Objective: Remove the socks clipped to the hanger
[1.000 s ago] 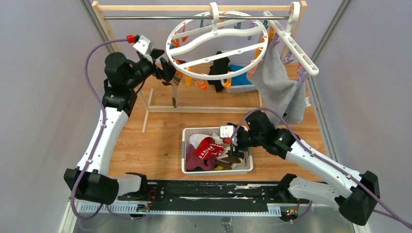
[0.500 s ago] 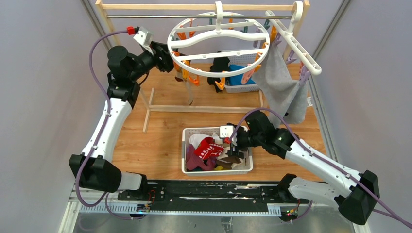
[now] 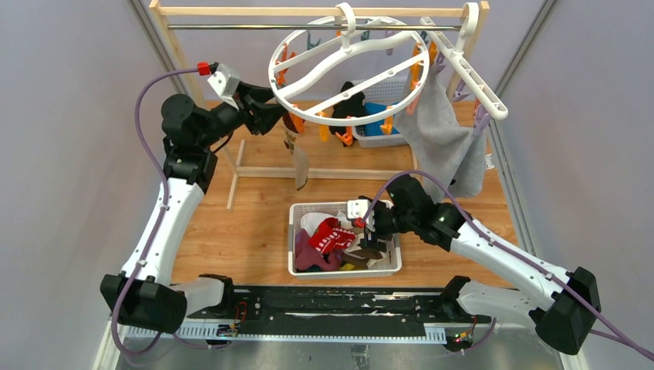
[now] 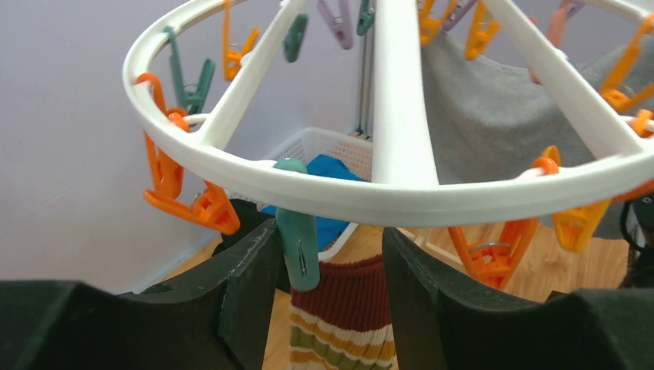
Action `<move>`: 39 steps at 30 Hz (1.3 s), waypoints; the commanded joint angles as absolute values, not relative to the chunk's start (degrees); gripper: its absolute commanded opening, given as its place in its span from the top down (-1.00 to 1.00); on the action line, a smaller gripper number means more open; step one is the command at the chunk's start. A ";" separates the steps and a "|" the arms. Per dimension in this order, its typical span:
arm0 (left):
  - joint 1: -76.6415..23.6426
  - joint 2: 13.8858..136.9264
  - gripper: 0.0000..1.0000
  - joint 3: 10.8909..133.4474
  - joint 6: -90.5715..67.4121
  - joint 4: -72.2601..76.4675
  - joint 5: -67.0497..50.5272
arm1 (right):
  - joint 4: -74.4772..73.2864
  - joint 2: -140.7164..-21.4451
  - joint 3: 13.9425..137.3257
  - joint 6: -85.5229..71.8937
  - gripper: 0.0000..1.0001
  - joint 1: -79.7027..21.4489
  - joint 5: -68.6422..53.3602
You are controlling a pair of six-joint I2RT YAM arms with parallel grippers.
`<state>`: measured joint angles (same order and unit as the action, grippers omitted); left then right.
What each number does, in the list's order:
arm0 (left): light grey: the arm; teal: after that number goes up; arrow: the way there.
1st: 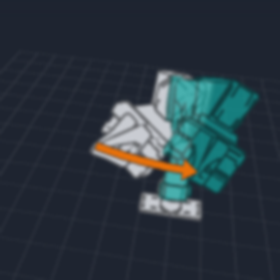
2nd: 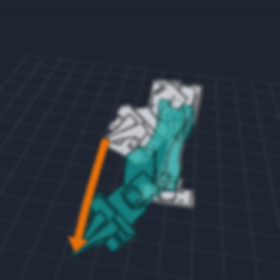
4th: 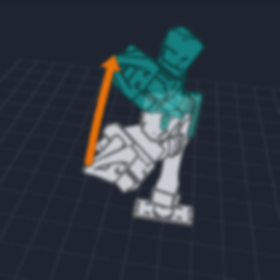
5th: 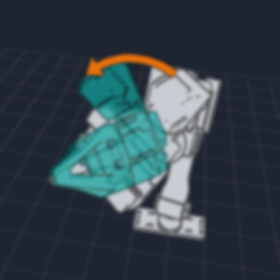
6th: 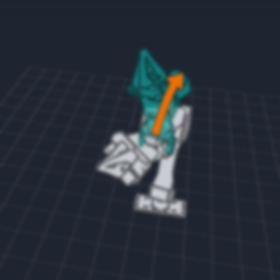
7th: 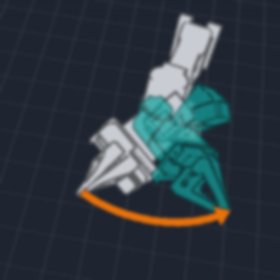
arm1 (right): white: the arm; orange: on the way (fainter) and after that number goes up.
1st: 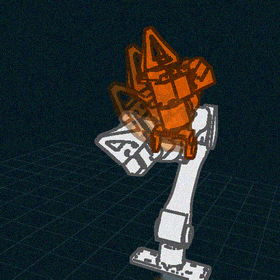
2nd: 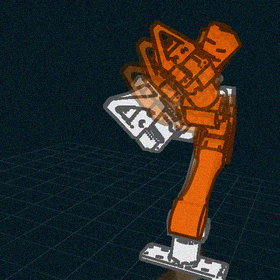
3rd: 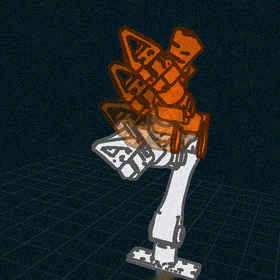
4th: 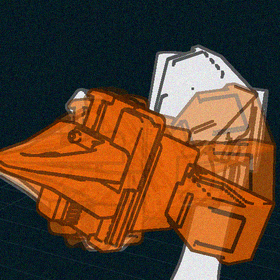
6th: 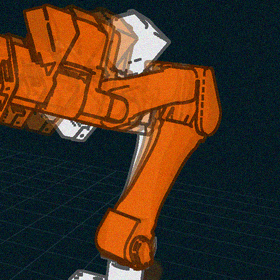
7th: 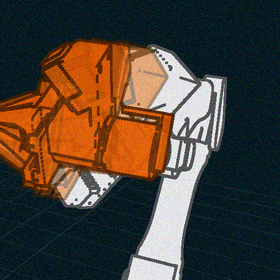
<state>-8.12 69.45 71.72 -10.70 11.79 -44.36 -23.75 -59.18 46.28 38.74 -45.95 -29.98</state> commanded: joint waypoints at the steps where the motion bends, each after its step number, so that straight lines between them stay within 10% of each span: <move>1: -9.80 65.31 -0.09 69.22 -9.46 14.48 -47.45 | -22.71 -59.56 46.56 39.38 -0.44 -45.17 -31.11; 19: -16.57 61.38 -0.02 64.44 -11.47 12.26 -46.59 | -22.19 -62.13 53.58 35.60 -0.43 -44.43 -32.13; 39: -19.00 63.41 0.11 67.28 -24.26 12.13 -42.03 | 24.16 -72.35 55.37 0.69 -0.43 -39.17 -34.92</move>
